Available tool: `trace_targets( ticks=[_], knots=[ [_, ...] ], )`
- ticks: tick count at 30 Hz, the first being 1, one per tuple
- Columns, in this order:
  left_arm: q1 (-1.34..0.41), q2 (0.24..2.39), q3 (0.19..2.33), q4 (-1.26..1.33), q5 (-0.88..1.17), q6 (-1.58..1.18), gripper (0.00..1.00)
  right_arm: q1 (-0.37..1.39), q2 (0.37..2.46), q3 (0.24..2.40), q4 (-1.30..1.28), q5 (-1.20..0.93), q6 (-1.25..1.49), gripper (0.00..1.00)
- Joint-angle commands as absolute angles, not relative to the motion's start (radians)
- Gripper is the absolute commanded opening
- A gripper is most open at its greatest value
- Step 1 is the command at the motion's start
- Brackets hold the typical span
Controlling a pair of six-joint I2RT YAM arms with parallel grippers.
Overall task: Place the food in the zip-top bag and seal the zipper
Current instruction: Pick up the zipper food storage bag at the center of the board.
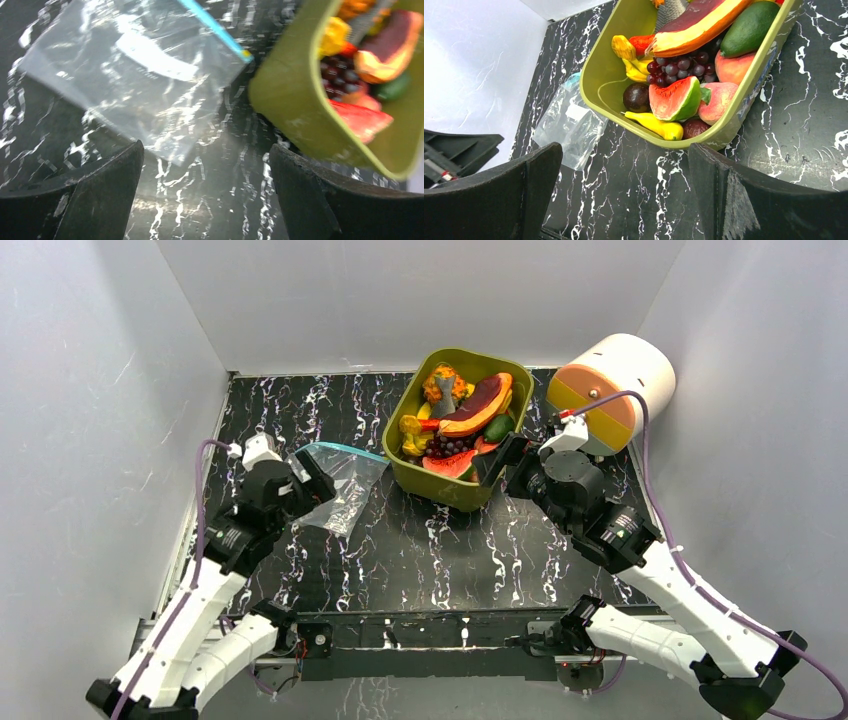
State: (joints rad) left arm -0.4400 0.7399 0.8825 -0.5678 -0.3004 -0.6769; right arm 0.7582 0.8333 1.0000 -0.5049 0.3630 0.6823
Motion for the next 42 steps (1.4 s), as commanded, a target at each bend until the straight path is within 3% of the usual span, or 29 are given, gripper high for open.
trace_targets(
  ticks=[1,6,12,17,37,39,42],
  knots=[
    [-0.432,0.844,0.916,-0.724,-0.527,-0.896,0.87,0.764,0.837,1.027,-0.477,0.419,0.688,0.98],
    [-0.433,0.949,0.901,-0.768,-0.55,-1.057,0.67,0.764,0.831,1.025,-0.464,0.414,0.683,0.98],
    [-0.433,1.032,0.842,-0.71,-0.532,-1.184,0.5,0.763,0.835,1.018,-0.481,0.397,0.695,0.98],
    [-0.433,1.105,0.82,-0.684,-0.536,-1.224,0.56,0.763,0.823,1.016,-0.484,0.385,0.699,0.98],
    [-0.433,1.206,0.669,-0.463,-0.474,-1.224,0.55,0.764,0.79,0.996,-0.491,0.348,0.717,0.98],
    [-0.433,1.214,0.667,-0.462,-0.473,-1.233,0.5,0.763,0.789,0.995,-0.494,0.345,0.717,0.98],
    [-0.433,1.226,0.675,-0.493,-0.487,-1.249,0.2,0.763,0.783,0.988,-0.497,0.347,0.721,0.98]
  ],
)
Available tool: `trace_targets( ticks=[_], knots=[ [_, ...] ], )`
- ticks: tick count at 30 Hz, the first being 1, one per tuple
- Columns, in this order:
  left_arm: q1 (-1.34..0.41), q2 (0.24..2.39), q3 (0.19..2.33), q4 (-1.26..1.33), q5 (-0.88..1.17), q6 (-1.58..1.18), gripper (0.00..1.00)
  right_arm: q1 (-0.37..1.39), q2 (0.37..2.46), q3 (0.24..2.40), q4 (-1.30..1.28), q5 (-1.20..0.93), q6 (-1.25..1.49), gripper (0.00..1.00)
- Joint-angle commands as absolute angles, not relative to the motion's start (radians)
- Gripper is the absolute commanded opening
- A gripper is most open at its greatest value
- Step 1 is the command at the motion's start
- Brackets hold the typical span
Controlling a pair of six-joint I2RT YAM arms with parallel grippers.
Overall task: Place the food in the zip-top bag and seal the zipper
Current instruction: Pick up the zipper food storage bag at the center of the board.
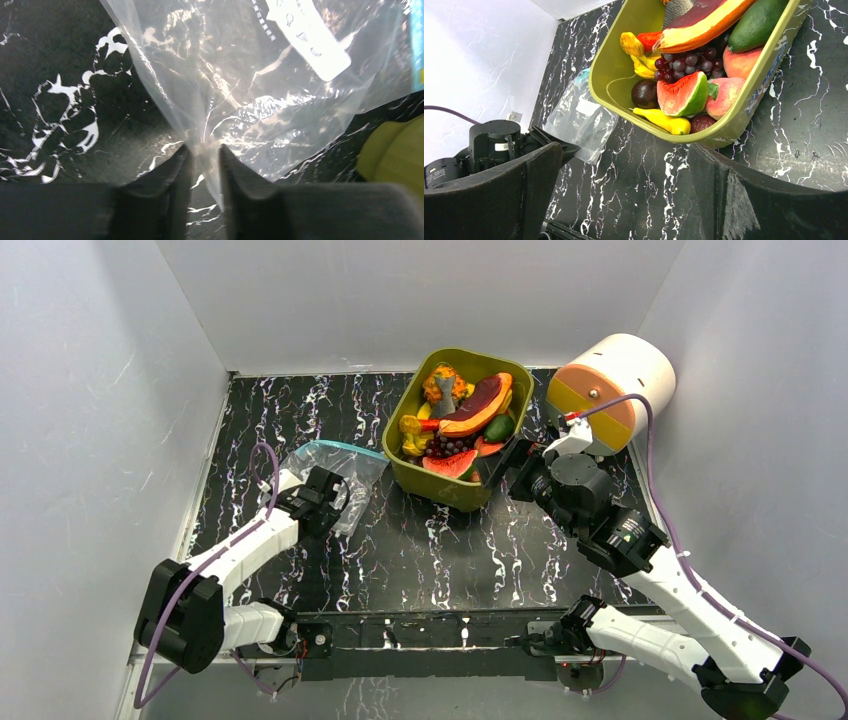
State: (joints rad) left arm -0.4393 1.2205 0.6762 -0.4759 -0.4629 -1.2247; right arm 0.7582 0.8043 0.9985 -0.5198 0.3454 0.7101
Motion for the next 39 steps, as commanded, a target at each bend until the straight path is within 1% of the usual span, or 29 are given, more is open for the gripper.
trace_targets(
  ticks=[1,4,5,16,19,26,28,30,33,39],
  knots=[
    [-0.433,1.228,0.681,-0.509,-0.493,-1.253,0.13,0.762,0.782,0.984,-0.496,0.349,0.722,0.98],
    [-0.433,1.228,0.702,-0.547,-0.494,-1.245,0.01,0.762,0.781,0.98,-0.488,0.351,0.72,0.98],
    [-0.433,1.224,0.707,-0.555,-0.491,-1.239,0.0,0.763,0.783,0.979,-0.487,0.351,0.718,0.98],
    [-0.433,1.076,0.799,-0.754,-0.513,-1.159,0.0,0.763,0.787,0.976,-0.468,0.3,0.678,0.97],
    [-0.432,1.026,0.843,-0.813,-0.49,-1.116,0.0,0.763,0.774,0.951,-0.443,0.289,0.633,0.94],
    [-0.433,0.9,0.969,-0.889,-0.413,-0.853,0.0,0.763,0.744,0.888,-0.338,0.193,0.564,0.86],
    [-0.433,0.853,0.999,-0.912,-0.409,-0.809,0.0,0.763,0.745,0.86,-0.306,0.188,0.544,0.79],
    [-0.433,0.817,1.04,-0.946,-0.416,-0.781,0.0,0.764,0.752,0.824,-0.265,0.195,0.517,0.74],
    [-0.433,0.783,1.088,-0.971,-0.369,-0.709,0.0,0.762,0.774,0.806,-0.239,0.126,0.462,0.73],
    [-0.433,0.758,1.128,-0.988,-0.201,-0.557,0.0,0.763,0.811,0.805,-0.153,-0.027,0.391,0.73]
  ],
)
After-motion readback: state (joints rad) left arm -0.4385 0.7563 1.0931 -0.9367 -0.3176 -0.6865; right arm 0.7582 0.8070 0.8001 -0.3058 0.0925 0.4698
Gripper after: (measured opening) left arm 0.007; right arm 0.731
